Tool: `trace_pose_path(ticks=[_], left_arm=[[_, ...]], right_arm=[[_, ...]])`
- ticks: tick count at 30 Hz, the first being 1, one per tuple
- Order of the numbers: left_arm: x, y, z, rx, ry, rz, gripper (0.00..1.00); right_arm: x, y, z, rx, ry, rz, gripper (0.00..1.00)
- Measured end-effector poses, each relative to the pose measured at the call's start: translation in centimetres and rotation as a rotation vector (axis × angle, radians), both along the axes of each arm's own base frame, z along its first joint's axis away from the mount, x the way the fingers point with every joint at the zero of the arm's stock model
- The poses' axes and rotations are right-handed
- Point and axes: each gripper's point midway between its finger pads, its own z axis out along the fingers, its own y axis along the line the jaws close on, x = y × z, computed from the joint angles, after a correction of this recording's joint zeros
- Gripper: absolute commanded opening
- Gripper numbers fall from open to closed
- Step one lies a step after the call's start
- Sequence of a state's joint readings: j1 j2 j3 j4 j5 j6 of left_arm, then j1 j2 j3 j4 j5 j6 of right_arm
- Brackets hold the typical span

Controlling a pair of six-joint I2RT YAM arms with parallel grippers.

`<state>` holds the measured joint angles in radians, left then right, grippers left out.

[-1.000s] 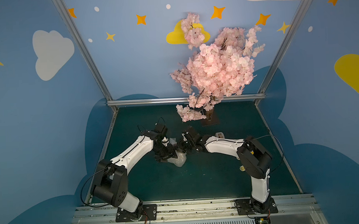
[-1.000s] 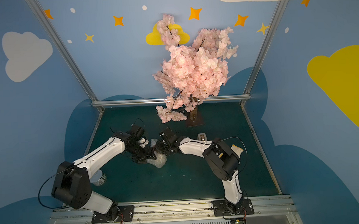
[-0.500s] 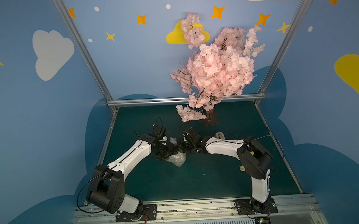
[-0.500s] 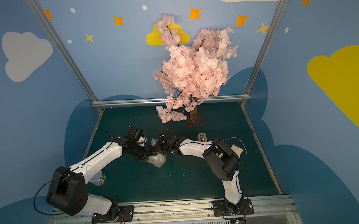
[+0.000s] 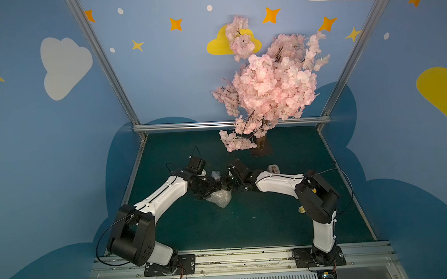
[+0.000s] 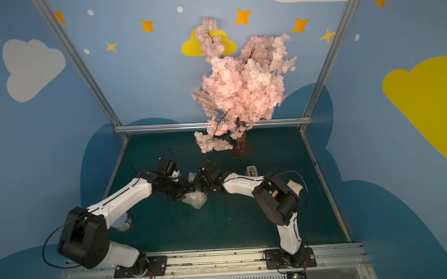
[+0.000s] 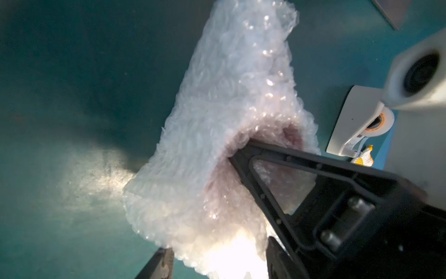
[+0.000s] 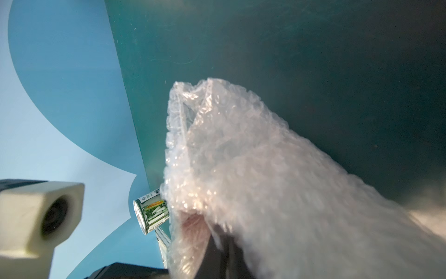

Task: Wrap mugs in bubble wrap
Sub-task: Wrap the mug in bubble wrap.

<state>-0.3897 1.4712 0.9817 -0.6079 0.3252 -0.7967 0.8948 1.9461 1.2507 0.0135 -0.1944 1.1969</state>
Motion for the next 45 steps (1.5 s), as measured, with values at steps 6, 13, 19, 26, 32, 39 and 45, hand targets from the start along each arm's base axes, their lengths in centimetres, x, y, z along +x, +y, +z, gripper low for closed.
trace_pose_path(ticks=[6,13,19,26,32,39,45], left_arm=[[0.3,0.2,-0.5,0.016,0.008,0.016,0.6],[1.0,0.4,-1.8,0.086,0.043,0.01,0.6],[1.3,0.4,-2.3,0.11,0.056,0.007,0.52],[2.2,-0.2,-2.8,0.116,0.07,-0.001,0.21],[2.4,0.2,-2.5,0.147,0.076,-0.01,0.06],[3.1,0.5,-2.4,0.219,0.113,-0.076,0.03],[3.7,0.8,-2.4,0.278,0.135,-0.153,0.03]], right_arm=[[0.0,0.0,0.0,0.001,0.0,0.0,0.0],[0.0,0.0,0.0,0.0,-0.001,0.001,0.0],[-0.2,0.0,0.1,0.003,-0.005,0.009,0.08],[-0.3,0.0,0.8,0.014,-0.032,0.025,0.26],[-0.6,-0.2,1.5,0.015,-0.048,0.039,0.35],[-0.6,-1.1,3.6,0.012,-0.096,0.055,0.56],[-2.3,-2.2,4.8,0.002,-0.136,0.113,0.63]])
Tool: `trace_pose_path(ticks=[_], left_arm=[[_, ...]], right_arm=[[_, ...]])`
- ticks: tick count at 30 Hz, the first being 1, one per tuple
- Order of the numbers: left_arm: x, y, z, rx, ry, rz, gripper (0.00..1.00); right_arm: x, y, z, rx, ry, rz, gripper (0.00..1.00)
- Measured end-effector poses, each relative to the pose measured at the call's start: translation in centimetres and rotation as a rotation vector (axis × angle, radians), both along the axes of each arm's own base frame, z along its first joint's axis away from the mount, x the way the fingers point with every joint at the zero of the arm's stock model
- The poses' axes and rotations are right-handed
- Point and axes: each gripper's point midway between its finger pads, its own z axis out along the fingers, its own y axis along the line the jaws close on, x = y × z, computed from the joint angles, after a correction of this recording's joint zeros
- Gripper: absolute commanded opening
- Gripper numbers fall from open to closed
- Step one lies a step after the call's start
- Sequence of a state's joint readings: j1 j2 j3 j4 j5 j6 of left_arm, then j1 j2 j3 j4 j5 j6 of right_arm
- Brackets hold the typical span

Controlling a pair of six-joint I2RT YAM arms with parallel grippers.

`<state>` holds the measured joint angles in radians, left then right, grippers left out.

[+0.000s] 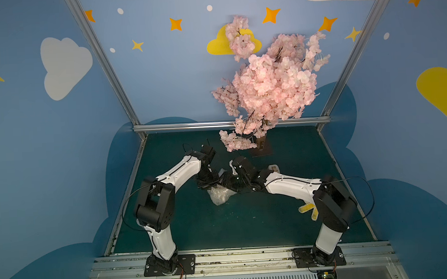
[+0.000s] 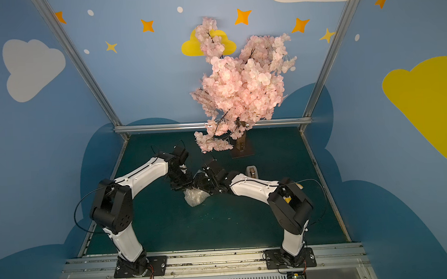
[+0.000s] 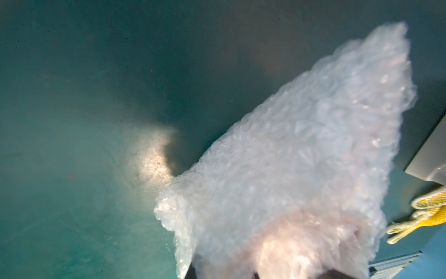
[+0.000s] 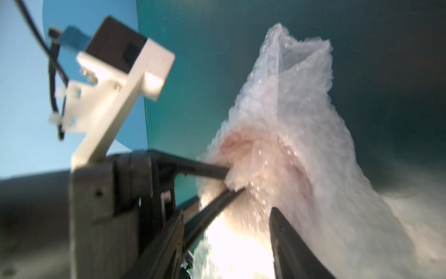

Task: Wrap mugs in bubble wrap
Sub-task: Wrap the mug in bubble wrap, then move the Tape Cutter to the center of the board.

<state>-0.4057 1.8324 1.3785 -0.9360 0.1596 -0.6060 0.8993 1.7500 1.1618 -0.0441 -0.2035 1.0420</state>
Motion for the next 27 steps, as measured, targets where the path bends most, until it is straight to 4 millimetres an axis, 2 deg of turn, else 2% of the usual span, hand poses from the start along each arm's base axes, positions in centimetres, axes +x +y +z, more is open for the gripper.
trace_pose_path(ticks=[6,9,11,18,21,23,25,27], left_arm=[[0.6,0.6,0.1,0.033,0.002,-0.081,0.03],[0.8,0.9,0.1,0.043,0.001,-0.119,0.04],[0.8,1.1,0.1,0.044,-0.001,-0.142,0.03],[0.8,1.6,0.2,0.047,-0.01,-0.191,0.03],[0.7,1.8,0.3,0.053,-0.011,-0.195,0.03],[0.7,2.0,0.4,0.058,-0.01,-0.194,0.03],[0.6,2.2,0.4,0.064,-0.009,-0.194,0.03],[0.4,2.3,0.5,0.067,-0.01,-0.192,0.03]], right_arm=[[-1.9,-3.3,3.0,-0.022,-0.103,0.042,0.79],[-2.1,-6.1,4.5,-0.029,-0.153,0.03,0.83],[-1.4,-8.9,4.8,-0.05,-0.178,0.001,0.83],[1.1,-19.3,3.3,-0.225,-0.239,-0.14,0.86],[2.3,-23.3,2.9,-0.238,-0.218,-0.216,0.87],[3.2,-25.8,1.9,-0.245,-0.188,-0.276,0.87],[3.4,-27.8,0.4,-0.263,-0.151,-0.316,0.87],[3.3,-28.8,-1.0,-0.265,-0.111,-0.329,0.87]])
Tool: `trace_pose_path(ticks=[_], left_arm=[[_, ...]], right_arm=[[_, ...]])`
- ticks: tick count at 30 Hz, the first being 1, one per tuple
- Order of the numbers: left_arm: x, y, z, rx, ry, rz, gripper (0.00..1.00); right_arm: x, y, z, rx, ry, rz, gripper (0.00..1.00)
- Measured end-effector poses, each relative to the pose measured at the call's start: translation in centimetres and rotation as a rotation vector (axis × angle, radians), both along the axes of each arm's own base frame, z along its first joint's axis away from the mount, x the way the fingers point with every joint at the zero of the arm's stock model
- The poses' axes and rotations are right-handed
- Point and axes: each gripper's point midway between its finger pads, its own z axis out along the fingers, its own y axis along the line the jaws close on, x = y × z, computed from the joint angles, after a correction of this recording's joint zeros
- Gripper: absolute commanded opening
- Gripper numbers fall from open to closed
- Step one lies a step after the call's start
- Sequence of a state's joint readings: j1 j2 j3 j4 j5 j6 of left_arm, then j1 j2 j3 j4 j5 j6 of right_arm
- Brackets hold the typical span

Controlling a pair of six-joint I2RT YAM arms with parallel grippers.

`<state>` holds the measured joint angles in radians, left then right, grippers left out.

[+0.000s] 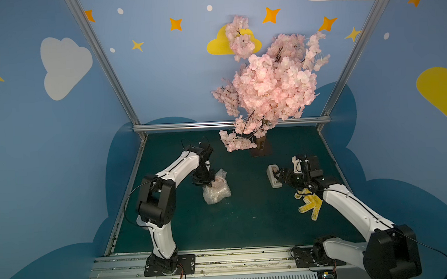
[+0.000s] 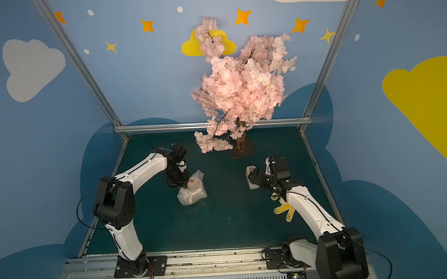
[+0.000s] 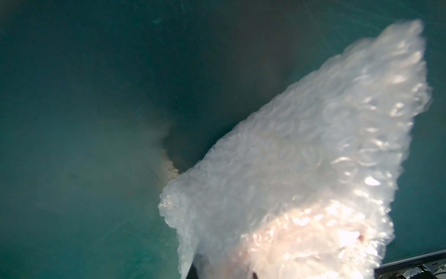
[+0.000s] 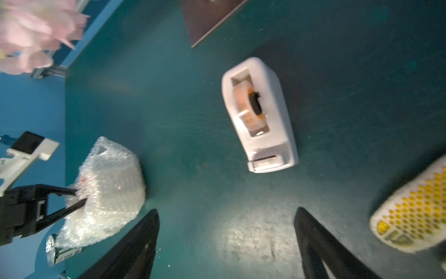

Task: Wrap mugs in bubble wrap
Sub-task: Move the Tape Cutter to the center of the board.

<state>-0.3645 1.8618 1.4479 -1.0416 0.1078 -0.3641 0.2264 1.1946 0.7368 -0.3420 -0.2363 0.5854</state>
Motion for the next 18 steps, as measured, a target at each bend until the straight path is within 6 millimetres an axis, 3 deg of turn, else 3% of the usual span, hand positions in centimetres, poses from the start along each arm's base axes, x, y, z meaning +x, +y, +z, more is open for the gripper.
trace_pose_path(ticks=[5,10,18], left_arm=[[-0.5,0.4,0.1,0.01,0.005,0.002,0.03],[-0.5,0.4,0.0,0.01,0.006,0.002,0.03],[-0.5,0.5,0.0,0.01,0.006,0.003,0.03]], right_arm=[[0.3,-1.0,-3.2,0.027,0.096,-0.016,0.87],[1.0,-0.3,-6.6,0.059,0.167,0.038,0.87],[2.7,0.9,-7.2,0.092,0.098,0.103,0.87]])
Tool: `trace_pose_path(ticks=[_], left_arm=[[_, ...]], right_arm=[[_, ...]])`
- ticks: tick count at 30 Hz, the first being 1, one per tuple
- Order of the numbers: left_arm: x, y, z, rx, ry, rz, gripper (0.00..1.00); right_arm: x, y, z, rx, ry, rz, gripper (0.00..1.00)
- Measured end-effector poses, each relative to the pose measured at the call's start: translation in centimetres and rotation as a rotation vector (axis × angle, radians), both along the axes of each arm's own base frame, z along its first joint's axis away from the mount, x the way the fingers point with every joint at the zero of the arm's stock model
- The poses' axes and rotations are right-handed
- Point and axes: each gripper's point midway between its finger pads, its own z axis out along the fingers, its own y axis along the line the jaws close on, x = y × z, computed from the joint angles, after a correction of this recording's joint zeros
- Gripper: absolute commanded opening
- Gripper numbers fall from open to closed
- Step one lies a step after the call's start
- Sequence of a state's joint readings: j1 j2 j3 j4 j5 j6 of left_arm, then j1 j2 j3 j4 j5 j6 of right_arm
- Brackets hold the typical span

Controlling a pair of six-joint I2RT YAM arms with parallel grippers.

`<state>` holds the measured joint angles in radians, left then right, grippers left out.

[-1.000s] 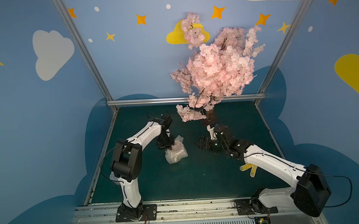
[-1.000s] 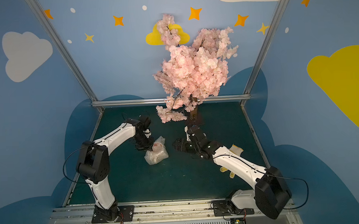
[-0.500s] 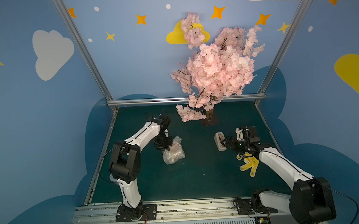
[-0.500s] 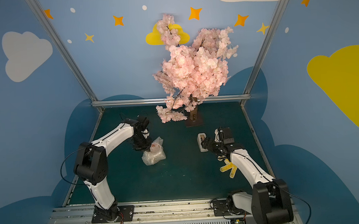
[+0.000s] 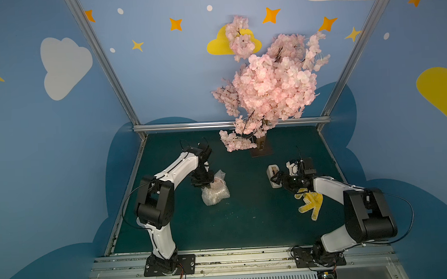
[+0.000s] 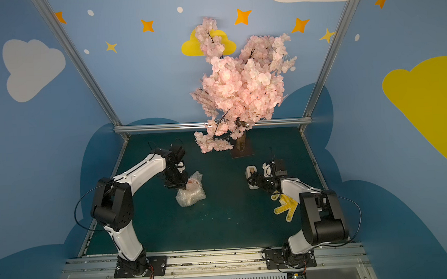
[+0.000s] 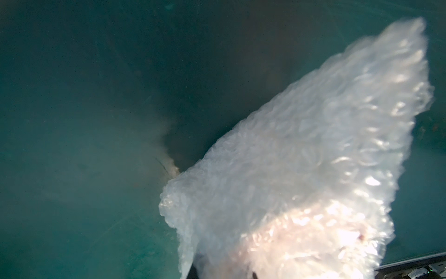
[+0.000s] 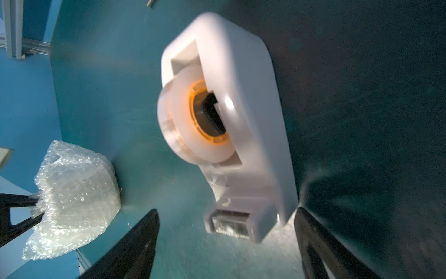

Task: Wrap mugs in bubble wrap
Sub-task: Move the Tape Cutter to the center of the board.

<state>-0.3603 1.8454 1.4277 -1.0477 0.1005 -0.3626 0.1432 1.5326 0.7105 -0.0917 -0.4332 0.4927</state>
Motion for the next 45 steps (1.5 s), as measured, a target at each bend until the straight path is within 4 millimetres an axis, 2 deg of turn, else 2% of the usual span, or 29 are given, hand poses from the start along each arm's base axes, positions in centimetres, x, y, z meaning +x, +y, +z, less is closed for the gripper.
trace_pose_path(ticks=[2,6,14,18,21,24,27,38,45], left_arm=[[0.0,0.0,0.0,0.0,0.0,0.0,0.03],[0.0,0.0,0.0,0.0,0.0,0.0,0.03],[0.0,0.0,0.0,0.0,0.0,0.0,0.03],[0.0,0.0,0.0,0.0,0.001,0.0,0.03],[0.0,0.0,0.0,0.0,0.001,0.0,0.03],[0.0,0.0,0.0,-0.002,0.001,0.0,0.03],[0.0,-0.1,0.0,-0.004,0.001,0.0,0.03],[0.0,-0.1,0.0,-0.008,0.002,0.0,0.03],[0.0,-0.1,0.0,-0.008,0.002,0.0,0.03]], right_arm=[[0.2,0.2,-0.6,0.002,0.003,0.009,0.87],[1.0,1.1,-0.5,0.015,-0.034,0.036,0.87],[0.8,4.7,-0.3,0.026,-0.04,0.113,0.84],[0.8,4.0,0.1,0.033,-0.024,0.072,0.81],[0.7,3.6,1.4,0.059,-0.038,0.043,0.78],[0.5,4.1,3.0,0.112,-0.065,0.041,0.73],[0.7,4.5,3.4,0.15,-0.066,0.039,0.67],[1.5,5.1,1.9,0.207,-0.015,0.002,0.57],[2.2,5.6,1.9,0.257,-0.004,-0.02,0.51]])
